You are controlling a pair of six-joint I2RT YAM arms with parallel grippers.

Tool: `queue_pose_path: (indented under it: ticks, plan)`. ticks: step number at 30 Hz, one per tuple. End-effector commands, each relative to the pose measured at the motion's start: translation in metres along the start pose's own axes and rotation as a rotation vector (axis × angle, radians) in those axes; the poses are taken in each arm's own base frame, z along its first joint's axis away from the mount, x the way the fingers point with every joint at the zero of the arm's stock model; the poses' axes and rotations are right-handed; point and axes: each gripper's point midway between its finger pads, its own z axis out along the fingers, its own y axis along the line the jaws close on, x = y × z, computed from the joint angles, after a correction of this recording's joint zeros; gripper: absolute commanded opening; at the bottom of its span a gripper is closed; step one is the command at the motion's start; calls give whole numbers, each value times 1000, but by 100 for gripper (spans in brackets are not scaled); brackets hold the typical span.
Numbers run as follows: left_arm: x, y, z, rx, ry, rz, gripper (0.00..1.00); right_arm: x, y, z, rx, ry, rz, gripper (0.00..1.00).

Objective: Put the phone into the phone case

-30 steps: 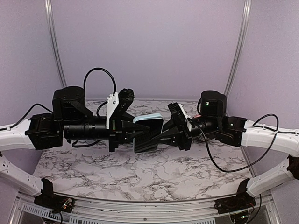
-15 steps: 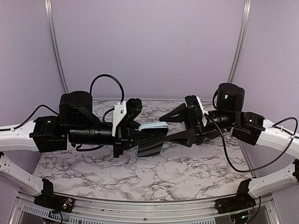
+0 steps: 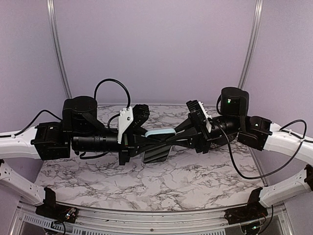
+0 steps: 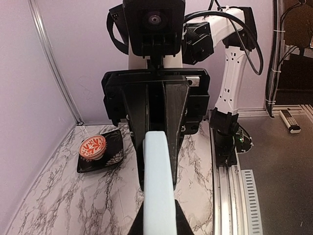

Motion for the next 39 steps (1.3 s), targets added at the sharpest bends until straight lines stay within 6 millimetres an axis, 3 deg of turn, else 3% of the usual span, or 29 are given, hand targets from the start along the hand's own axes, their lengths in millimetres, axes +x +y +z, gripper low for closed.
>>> queue_pose_path:
  ticks: [1,5,8,10,12,13,14,15,19,24,25,27,28,30,34,39]
  plan:
    - [-21,3,-10,-25,-78,14,1,-37,10,-12,-7,-110,-77,0]
    - [-12,9,-15,-72,-65,27,45,-53,12,-18,7,-155,-86,0]
    - [-4,11,-16,-90,-70,42,71,-59,14,-22,14,-181,-90,0]
    - [4,11,-16,-102,-68,49,80,-62,15,-24,23,-195,-97,0]
    - [13,10,-13,-102,-60,50,83,-67,17,-26,20,-210,-103,0]
    - [15,10,-10,-101,-56,50,82,-68,18,-27,13,-216,-106,0]
    - [17,10,-6,-98,-50,49,75,-70,19,-27,7,-222,-109,0]
    - [18,8,-2,-88,-43,50,64,-71,19,-28,8,-224,-109,0]
    - [18,5,7,-59,-31,46,1,-73,19,-29,13,-229,-117,0]
    - [8,6,3,-63,-77,21,0,-67,16,-27,28,-213,-96,0]
    - [4,6,2,-67,-88,12,0,-62,14,-26,39,-203,-86,7]
    - [-7,9,-1,-75,-117,-6,0,-49,7,-23,73,-178,-55,53]
    - [-12,9,-4,-75,-135,-13,0,-41,3,-21,91,-162,-36,70]
    - [-24,9,-10,-69,-173,-24,0,-23,-3,-16,116,-122,5,82]
    - [-36,5,-16,-43,-218,-39,0,4,-5,-7,105,-74,78,77]
    - [-38,3,-15,-30,-227,-54,0,13,1,1,43,-84,115,55]
